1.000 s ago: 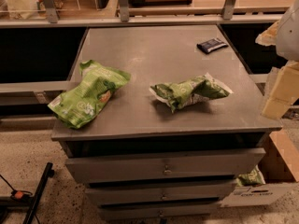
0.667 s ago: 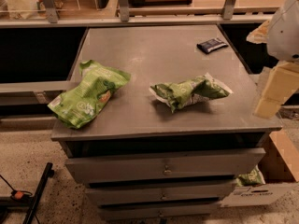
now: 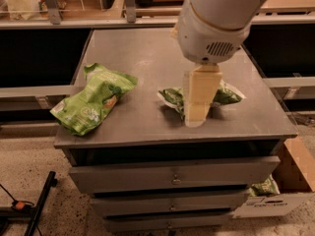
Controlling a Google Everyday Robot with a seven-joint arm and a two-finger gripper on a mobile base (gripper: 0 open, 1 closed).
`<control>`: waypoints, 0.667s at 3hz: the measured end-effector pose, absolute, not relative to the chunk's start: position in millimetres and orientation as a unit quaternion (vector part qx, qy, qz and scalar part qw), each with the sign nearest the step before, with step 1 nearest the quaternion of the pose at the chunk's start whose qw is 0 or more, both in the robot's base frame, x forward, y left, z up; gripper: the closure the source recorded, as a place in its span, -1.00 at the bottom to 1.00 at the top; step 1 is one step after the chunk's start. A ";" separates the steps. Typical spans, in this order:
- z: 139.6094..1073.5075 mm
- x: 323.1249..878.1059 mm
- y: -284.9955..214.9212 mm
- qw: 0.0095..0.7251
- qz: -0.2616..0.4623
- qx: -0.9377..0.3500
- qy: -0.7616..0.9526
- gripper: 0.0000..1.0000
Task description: Pick green rice chip bag
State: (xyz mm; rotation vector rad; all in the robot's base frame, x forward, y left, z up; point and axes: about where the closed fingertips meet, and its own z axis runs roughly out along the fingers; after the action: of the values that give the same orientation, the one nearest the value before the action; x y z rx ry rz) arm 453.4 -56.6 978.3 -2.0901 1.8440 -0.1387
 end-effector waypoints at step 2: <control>972.2 454.4 80.8 0.186 -0.080 -0.810 0.551 -1.00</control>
Offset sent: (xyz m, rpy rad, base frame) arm 0.0167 0.1959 -0.0386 -0.1078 -0.0855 0.3170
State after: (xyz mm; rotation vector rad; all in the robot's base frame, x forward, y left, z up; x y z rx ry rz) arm 454.4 80.8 972.2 -2.2807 1.5520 -0.2258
